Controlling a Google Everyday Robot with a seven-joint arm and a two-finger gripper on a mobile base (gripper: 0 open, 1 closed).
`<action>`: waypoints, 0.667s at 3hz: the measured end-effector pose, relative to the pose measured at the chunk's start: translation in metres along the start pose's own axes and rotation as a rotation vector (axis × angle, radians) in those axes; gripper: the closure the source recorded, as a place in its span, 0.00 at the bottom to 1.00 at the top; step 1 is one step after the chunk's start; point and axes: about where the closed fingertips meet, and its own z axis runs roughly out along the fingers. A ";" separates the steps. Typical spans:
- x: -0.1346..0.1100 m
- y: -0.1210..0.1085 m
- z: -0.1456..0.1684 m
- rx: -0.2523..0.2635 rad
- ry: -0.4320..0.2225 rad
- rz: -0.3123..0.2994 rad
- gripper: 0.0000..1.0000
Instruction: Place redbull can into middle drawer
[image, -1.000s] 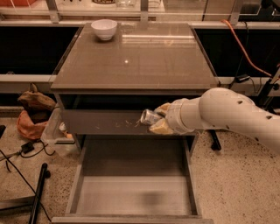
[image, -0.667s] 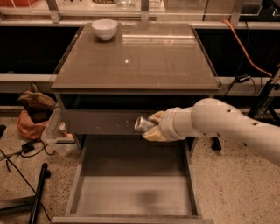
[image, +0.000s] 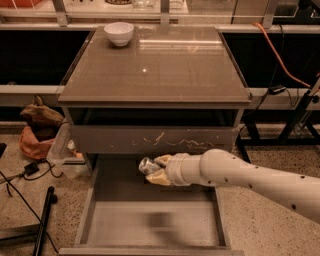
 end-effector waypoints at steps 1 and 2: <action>0.017 0.011 0.015 -0.031 -0.004 0.036 1.00; 0.017 0.011 0.015 -0.031 -0.004 0.036 1.00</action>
Offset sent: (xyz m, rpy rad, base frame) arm -0.0051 0.0044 -0.0242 0.0227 0.0419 0.0041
